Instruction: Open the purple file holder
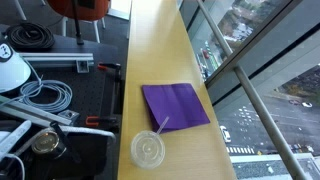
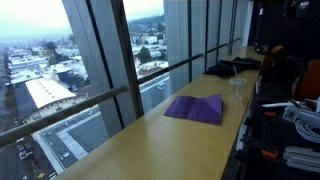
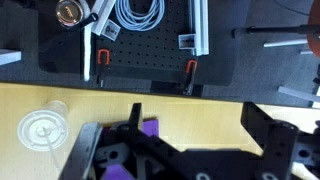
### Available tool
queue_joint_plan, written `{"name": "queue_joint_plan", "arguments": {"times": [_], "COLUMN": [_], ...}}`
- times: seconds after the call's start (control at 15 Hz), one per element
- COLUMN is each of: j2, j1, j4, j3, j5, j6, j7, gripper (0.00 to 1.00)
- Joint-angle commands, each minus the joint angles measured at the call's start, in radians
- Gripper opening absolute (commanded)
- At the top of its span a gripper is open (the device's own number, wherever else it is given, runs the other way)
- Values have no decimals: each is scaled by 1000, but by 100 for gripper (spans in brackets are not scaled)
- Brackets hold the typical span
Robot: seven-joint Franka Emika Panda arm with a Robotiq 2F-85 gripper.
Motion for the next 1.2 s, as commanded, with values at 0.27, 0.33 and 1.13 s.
{"name": "queue_joint_plan", "arguments": {"times": [0.27, 0.33, 1.13], "j2": [20, 30, 539], "j1": [-15, -8, 54], "j4": [6, 6, 181], "j3": [24, 28, 85], "j5": [17, 22, 132], "j6": [12, 25, 506], "j7": [-12, -13, -72], "gripper": [100, 100, 100]}}
